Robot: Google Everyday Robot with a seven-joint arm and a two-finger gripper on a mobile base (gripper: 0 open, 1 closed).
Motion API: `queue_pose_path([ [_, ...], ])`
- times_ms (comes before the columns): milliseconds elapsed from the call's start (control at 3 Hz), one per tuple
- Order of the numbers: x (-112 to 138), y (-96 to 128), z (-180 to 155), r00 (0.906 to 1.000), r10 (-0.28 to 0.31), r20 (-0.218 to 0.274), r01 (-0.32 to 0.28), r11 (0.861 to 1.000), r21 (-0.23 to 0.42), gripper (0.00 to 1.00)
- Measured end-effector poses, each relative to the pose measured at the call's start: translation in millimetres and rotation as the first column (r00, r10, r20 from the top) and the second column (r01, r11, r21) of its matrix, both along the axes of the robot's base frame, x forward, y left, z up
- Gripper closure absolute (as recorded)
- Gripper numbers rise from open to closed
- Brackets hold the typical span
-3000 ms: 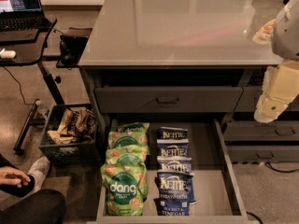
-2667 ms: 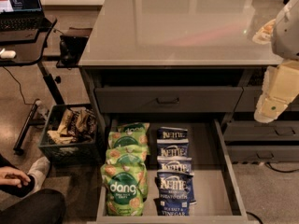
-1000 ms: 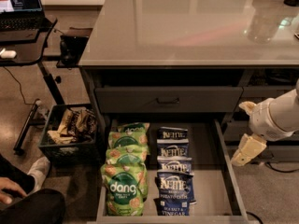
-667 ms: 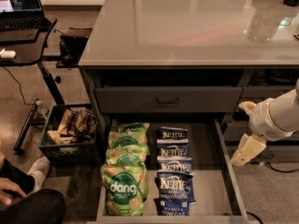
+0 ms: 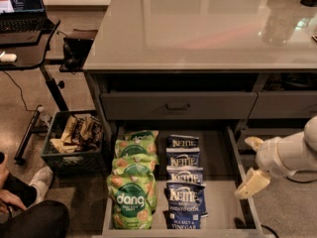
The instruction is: Pick blue chip bag from middle drawer and place on counter
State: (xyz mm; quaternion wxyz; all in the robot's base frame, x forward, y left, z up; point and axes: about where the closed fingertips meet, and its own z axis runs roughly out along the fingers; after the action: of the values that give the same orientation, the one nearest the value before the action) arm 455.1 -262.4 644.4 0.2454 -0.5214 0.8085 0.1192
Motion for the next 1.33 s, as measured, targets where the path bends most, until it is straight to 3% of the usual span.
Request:
queue_pose_path([
  [333, -4, 8, -49, 0.9986, -0.010, -0.053, 0.014, 0.997, 0.071, 0.00],
  [667, -3, 12, -76, 0.9934, -0.030, -0.110, 0.034, 0.999, 0.039, 0.00],
  [1333, -5, 20, -95, 0.9886, -0.021, -0.149, 0.032, 0.997, 0.075, 0.00],
])
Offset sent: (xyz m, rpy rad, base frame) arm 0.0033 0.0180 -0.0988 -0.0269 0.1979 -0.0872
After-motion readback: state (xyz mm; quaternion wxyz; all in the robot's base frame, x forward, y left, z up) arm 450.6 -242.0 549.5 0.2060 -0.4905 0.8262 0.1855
